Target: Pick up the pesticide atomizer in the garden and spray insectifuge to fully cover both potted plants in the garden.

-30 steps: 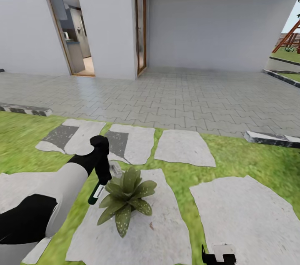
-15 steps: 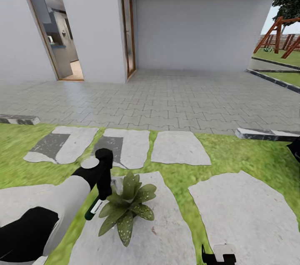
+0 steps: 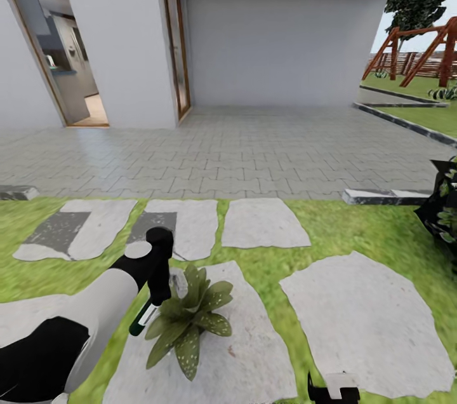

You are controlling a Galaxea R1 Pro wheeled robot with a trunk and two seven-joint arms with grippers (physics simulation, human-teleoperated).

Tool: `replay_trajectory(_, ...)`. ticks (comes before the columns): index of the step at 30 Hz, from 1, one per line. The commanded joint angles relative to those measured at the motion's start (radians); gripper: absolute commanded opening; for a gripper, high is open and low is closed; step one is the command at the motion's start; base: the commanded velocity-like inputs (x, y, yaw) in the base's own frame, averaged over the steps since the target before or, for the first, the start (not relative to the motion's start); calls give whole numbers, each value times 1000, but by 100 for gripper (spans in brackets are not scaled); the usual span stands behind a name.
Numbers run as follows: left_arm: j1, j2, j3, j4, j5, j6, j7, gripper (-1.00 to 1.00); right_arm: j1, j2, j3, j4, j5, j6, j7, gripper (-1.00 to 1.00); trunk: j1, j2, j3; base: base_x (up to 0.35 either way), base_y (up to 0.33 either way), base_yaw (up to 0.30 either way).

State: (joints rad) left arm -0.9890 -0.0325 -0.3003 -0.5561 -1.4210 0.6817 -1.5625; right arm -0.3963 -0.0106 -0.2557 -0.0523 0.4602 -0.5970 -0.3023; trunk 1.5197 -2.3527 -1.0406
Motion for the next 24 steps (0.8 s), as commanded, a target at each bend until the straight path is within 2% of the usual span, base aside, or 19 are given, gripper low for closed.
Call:
replay_trajectory(1,0,1,-2,-2,-6,11,-8,-100,-1,0,-5,2,11,-3,-6,100,0,0,-1,-6,298,-300)
replay_trajectory(4,0,1,-2,-3,-7,12,-8,-100,-1,1,-5,2,11,-3,-6,100,0,0,-1,-64,301,-214)
replay_trajectory(13,-1,-1,-2,-4,-7,12,-8,-100,-1,-1,-5,2,12,-2,-5,100,0,0,-1,-108,303,-14)
replay_trajectory(17,-2,-1,-2,-4,-7,12,-8,-100,-1,0,-5,2,8,-3,-6,100,0,0,-1,139,282,-60)
replay_trajectory(24,-3,-1,0,-6,-7,12,-8,-100,-1,0,-5,2,8,-3,-6,100,0,0,-1,145,134,-282)
